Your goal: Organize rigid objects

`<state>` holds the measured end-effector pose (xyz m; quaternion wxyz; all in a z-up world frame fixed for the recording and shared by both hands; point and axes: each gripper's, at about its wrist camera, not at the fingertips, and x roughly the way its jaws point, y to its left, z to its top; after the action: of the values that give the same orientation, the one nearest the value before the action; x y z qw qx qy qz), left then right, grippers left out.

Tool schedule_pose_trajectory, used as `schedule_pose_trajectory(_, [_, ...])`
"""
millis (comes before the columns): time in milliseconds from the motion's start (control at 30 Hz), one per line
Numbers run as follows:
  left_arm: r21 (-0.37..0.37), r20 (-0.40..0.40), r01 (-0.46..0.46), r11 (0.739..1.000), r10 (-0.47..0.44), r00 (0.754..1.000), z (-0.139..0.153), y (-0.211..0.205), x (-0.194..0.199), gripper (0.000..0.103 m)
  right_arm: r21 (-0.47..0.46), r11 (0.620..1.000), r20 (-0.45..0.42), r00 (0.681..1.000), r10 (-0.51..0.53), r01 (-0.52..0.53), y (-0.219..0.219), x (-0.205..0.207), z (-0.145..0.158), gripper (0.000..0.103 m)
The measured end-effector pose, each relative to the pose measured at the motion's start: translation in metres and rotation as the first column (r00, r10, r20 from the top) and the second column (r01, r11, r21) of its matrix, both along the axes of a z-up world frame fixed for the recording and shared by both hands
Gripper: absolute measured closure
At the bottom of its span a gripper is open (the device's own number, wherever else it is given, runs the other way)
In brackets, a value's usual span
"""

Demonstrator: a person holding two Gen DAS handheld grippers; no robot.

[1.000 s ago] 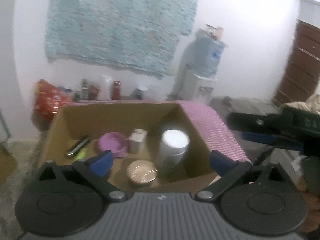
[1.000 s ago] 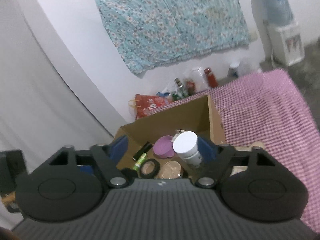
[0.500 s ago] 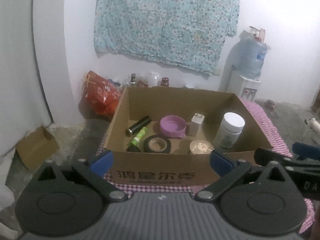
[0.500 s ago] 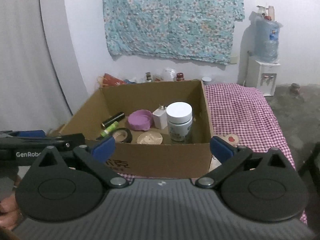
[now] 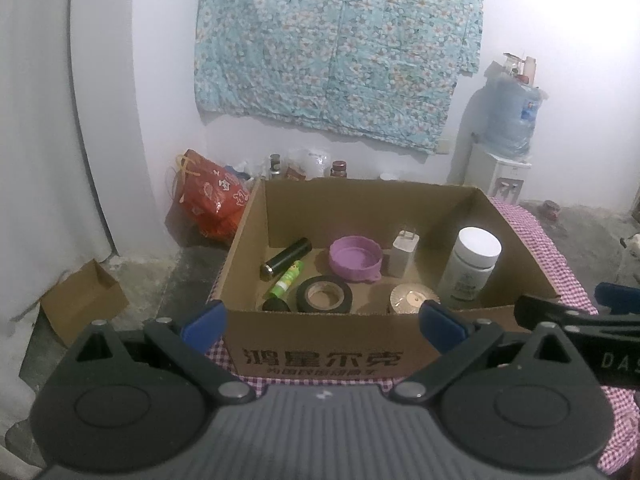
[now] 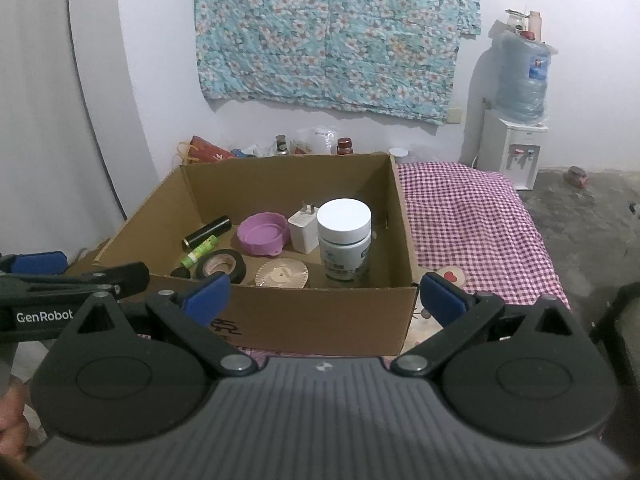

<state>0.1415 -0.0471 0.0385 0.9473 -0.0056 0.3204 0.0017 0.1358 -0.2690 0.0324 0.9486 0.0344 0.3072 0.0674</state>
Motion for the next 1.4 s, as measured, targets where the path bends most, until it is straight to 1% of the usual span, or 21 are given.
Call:
schedule_pose_trajectory(567, [-0.002,0.002,0.014,1.0,-0.014,1.0,-0.0041,0.0007,0.0068,0.006,-0.004,1.0,-0.006,1.0,0.001,-0.001,0.0002,0.003,-0.0015,0.002])
schedule_pose_trajectory(733, [-0.004,-0.004,0.017,1.0,-0.017,1.0,-0.0062,0.0014,0.0061,0.007,-0.006,1.0,-0.013,1.0,0.004,-0.004,-0.0013,0.0082,-0.0057,0.002])
schedule_pose_trajectory(1400, [-0.008,-0.008,0.021,1.0,-0.021,1.0,-0.0048,0.0002,0.0047,0.007,-0.008,1.0,-0.009,1.0,0.004,-0.005,-0.0041,0.0101,-0.0062,0.002])
